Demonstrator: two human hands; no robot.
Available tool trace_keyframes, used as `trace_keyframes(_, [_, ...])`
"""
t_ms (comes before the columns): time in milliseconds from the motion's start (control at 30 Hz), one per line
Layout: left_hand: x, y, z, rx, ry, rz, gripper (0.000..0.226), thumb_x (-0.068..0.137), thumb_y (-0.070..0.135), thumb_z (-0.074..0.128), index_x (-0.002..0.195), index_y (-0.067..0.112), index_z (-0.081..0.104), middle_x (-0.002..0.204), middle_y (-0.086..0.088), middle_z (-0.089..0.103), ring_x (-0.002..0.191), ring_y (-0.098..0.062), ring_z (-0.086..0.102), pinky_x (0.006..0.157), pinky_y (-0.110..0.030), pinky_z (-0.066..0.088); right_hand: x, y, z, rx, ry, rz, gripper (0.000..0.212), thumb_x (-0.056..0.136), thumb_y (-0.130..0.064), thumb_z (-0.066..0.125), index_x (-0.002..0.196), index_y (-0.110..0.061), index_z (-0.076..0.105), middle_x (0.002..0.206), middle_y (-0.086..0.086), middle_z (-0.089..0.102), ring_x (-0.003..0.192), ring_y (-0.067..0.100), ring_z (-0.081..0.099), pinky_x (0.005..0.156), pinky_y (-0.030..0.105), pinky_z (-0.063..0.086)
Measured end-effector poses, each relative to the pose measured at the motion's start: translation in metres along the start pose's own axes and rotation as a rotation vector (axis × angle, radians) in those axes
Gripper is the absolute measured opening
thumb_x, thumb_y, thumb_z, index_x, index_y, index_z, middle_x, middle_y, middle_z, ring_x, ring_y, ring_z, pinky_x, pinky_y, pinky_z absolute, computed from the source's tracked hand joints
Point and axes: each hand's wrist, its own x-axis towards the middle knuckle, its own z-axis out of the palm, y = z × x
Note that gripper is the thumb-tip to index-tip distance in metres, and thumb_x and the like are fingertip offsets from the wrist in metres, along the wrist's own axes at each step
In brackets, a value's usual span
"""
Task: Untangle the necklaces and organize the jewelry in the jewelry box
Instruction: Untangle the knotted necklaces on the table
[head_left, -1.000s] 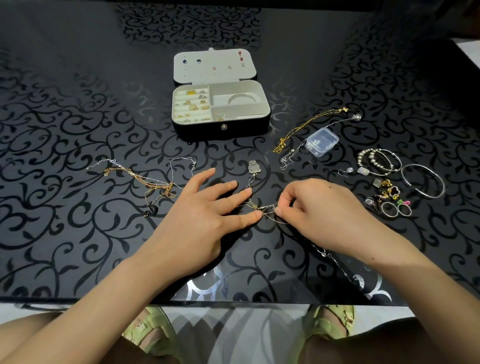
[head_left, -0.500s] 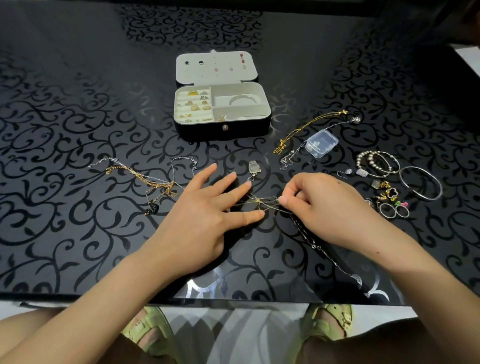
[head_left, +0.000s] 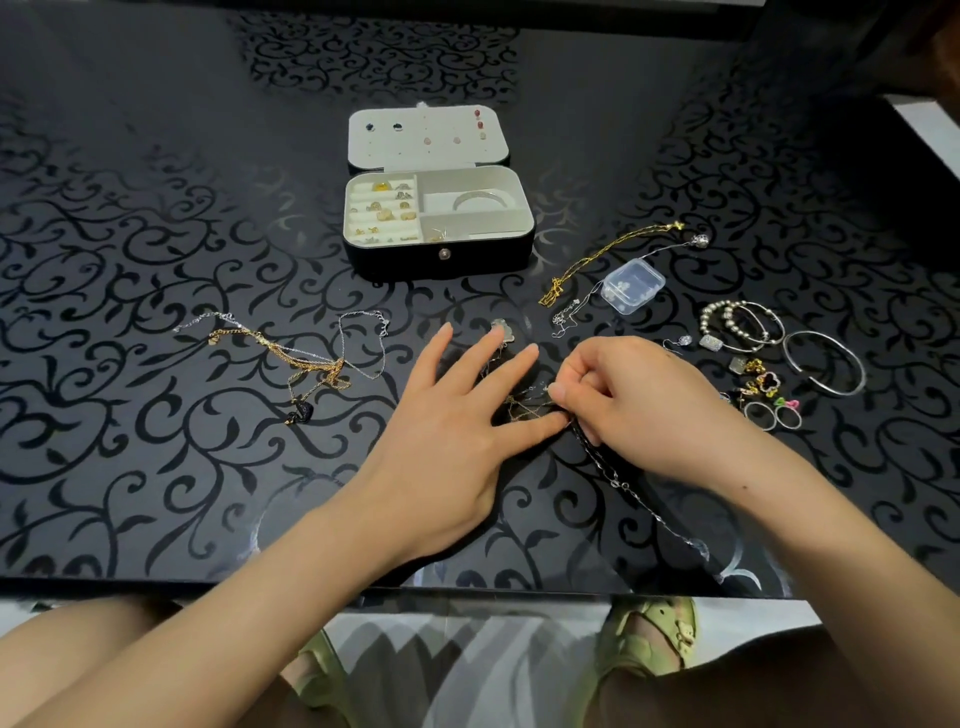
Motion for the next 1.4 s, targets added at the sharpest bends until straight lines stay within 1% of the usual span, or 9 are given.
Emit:
trace_keyframes(267, [-0.004, -0.004, -0.004, -0.044, -0.043, 0.026, 0.056, 0.079, 0.017, 0.032, 0.123, 0.038, 0.060, 0.139, -0.015, 0.049, 0.136, -0.039, 0.033, 0.109, -0.057, 0.011, -0.004, -0.001, -0.008, -0.096, 0.107, -0.097, 0.015, 0.093, -0.031, 0.050, 0.083, -0.022, 0.056, 0.090, -0.010, 0.051, 0.096, 0.013, 0.041, 0.082, 0.030, 0.036])
trace_keyframes(400, [-0.005, -0.004, -0.005, -0.060, -0.075, 0.045, 0.059, 0.078, 0.016, 0.032, 0.124, 0.040, 0.058, 0.140, -0.014, 0.048, 0.137, -0.037, 0.031, 0.110, -0.057, 0.012, 0.001, -0.004, -0.009, 0.076, 0.103, -0.081, 0.014, 0.092, -0.024, 0.053, 0.081, -0.017, 0.057, 0.073, -0.012, 0.054, 0.072, 0.004, 0.047, 0.062, 0.019, 0.033])
trace_keyframes(533, [-0.006, -0.005, -0.007, -0.085, -0.096, 0.051, 0.060, 0.076, 0.015, 0.033, 0.123, 0.041, 0.059, 0.138, -0.012, 0.050, 0.138, -0.035, 0.029, 0.111, -0.056, 0.010, 0.006, -0.005, -0.009, 0.264, 0.057, -0.051, 0.017, 0.094, -0.020, 0.049, 0.078, -0.017, 0.054, 0.069, -0.007, 0.069, 0.057, -0.001, 0.052, 0.055, 0.012, 0.037])
trace_keyframes(633, [-0.007, -0.006, -0.006, -0.100, -0.110, 0.051, 0.061, 0.076, 0.014, 0.033, 0.124, 0.041, 0.059, 0.138, -0.011, 0.050, 0.139, -0.033, 0.027, 0.112, -0.055, 0.009, 0.009, -0.005, -0.008, 0.269, 0.055, -0.046, 0.017, 0.095, -0.022, 0.048, 0.078, -0.018, 0.051, 0.056, -0.006, 0.062, 0.048, -0.001, 0.049, 0.050, 0.012, 0.033])
trace_keyframes(800, [-0.008, -0.007, -0.007, -0.155, -0.190, 0.048, 0.062, 0.077, 0.017, 0.028, 0.128, 0.043, 0.053, 0.146, -0.006, 0.042, 0.142, -0.033, 0.022, 0.115, -0.055, 0.006, 0.010, -0.009, -0.015, 0.332, 0.027, -0.119, 0.006, 0.088, -0.019, 0.060, 0.083, -0.015, 0.060, 0.058, -0.006, 0.052, 0.047, 0.002, 0.043, 0.050, 0.010, 0.036])
trace_keyframes(900, [-0.009, -0.007, -0.009, -0.295, -0.263, -0.015, 0.066, 0.078, 0.026, 0.014, 0.135, 0.049, 0.038, 0.156, 0.006, 0.019, 0.146, -0.023, 0.002, 0.113, -0.048, -0.012, 0.008, -0.008, -0.020, 0.302, -0.031, -0.181, 0.015, 0.081, -0.008, 0.065, 0.091, -0.019, 0.060, 0.062, -0.008, 0.050, 0.049, 0.003, 0.042, 0.054, 0.013, 0.036])
trace_keyframes(1100, [-0.005, -0.004, -0.017, -0.321, -0.343, -0.087, 0.060, 0.089, 0.017, 0.025, 0.132, 0.059, 0.021, 0.156, 0.019, -0.001, 0.142, -0.009, -0.020, 0.111, -0.045, -0.024, 0.006, -0.003, -0.020, 0.013, 0.373, -0.189, 0.038, 0.071, 0.000, 0.053, 0.096, -0.028, 0.059, 0.065, -0.008, 0.048, 0.061, 0.007, 0.044, 0.063, 0.029, 0.039])
trace_keyframes(1233, [-0.003, -0.001, -0.021, -0.302, -0.378, -0.097, 0.066, 0.095, 0.008, 0.036, 0.132, 0.058, 0.016, 0.155, 0.020, -0.007, 0.141, -0.008, -0.024, 0.111, -0.046, -0.024, 0.007, 0.000, -0.023, -0.004, 0.581, -0.211, 0.035, 0.075, 0.001, 0.053, 0.101, -0.021, 0.061, 0.076, -0.009, 0.049, 0.065, 0.009, 0.043, 0.068, 0.031, 0.041])
trace_keyframes(1400, [-0.003, -0.002, -0.023, -0.280, -0.393, -0.098, 0.064, 0.097, 0.011, 0.035, 0.128, 0.062, 0.013, 0.156, 0.015, -0.012, 0.136, -0.008, -0.030, 0.110, -0.045, -0.025, 0.013, 0.009, -0.023, 0.114, 0.645, -0.166, 0.018, 0.080, -0.003, 0.062, 0.092, -0.015, 0.063, 0.078, -0.004, 0.051, 0.067, 0.009, 0.047, 0.069, 0.027, 0.043])
